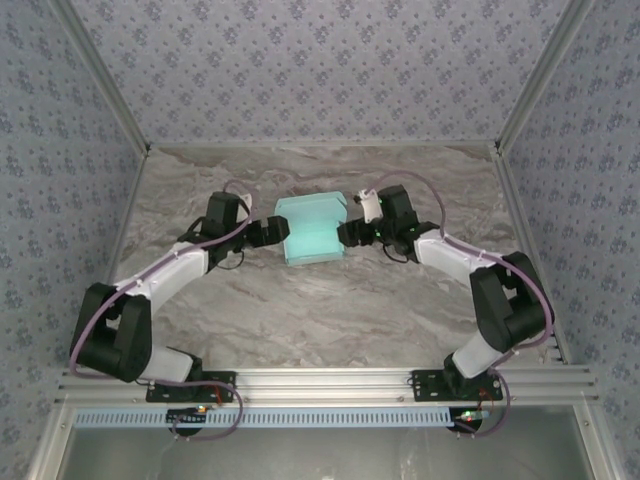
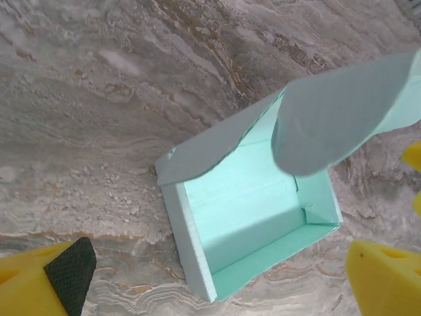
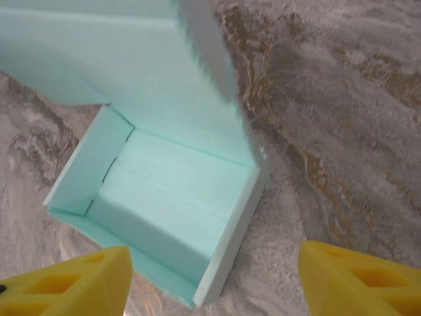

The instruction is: Fold the paper box

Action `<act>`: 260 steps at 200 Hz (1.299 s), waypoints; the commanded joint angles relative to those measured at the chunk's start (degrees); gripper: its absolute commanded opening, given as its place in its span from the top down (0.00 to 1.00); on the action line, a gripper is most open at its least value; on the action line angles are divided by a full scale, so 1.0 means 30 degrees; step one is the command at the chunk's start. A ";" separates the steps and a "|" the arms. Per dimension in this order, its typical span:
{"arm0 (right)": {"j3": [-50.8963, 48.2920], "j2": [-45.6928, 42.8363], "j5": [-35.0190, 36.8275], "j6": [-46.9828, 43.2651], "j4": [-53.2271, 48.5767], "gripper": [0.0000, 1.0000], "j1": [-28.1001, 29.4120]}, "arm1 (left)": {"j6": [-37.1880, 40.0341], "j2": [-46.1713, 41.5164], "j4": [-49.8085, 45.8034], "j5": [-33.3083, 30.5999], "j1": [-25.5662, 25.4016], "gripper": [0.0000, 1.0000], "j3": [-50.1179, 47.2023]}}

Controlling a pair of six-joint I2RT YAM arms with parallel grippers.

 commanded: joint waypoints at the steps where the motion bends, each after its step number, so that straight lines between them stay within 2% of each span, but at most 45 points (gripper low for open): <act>1: 0.1632 0.0658 0.0530 -0.0355 0.0084 0.33 0.0030 | 0.1751 0.1058 -0.1635 -0.0891 0.0022 0.01 0.1860; 19: 0.2347 0.1191 0.0484 0.0022 -0.0147 0.36 0.0072 | 0.1835 0.2075 -0.1669 -0.0639 -0.0036 0.01 0.2747; 35: 0.2708 0.1577 0.0374 0.0290 -0.0248 0.40 0.0130 | 0.1785 0.2541 -0.1242 -0.0678 -0.0231 0.06 0.3000; 66: 0.3299 0.2170 0.0426 0.0443 -0.0756 0.46 0.0255 | 0.2381 0.2929 -0.1084 -0.1724 -0.0912 0.26 0.3461; 84: 0.3581 0.2424 0.0571 0.0446 -0.1046 0.50 0.0302 | 0.2794 0.3297 -0.1447 -0.2285 -0.1261 0.32 0.3999; 103: 0.3834 0.2626 0.0609 0.0549 -0.1280 0.53 0.0342 | 0.3088 0.3613 -0.1750 -0.2704 -0.1526 0.43 0.4427; 132: 0.3864 0.2793 0.0692 0.0679 -0.1112 0.56 0.0425 | 0.3177 0.3619 -0.1595 -0.3675 -0.1735 0.51 0.4475; 169: 0.4401 0.3245 0.1255 0.0925 -0.1430 0.67 0.0653 | 0.3403 0.3971 -0.1763 -0.4089 -0.1798 0.68 0.4810; 204: 0.4051 0.3023 0.2797 0.1807 -0.1178 0.73 0.1297 | 0.3206 0.4178 -0.2051 -0.4482 -0.1969 0.77 0.5227; 260: 0.2429 0.2297 0.5845 0.4214 0.0496 0.77 0.2697 | 0.1780 0.4626 -0.1972 -0.4404 -0.2800 0.80 0.5606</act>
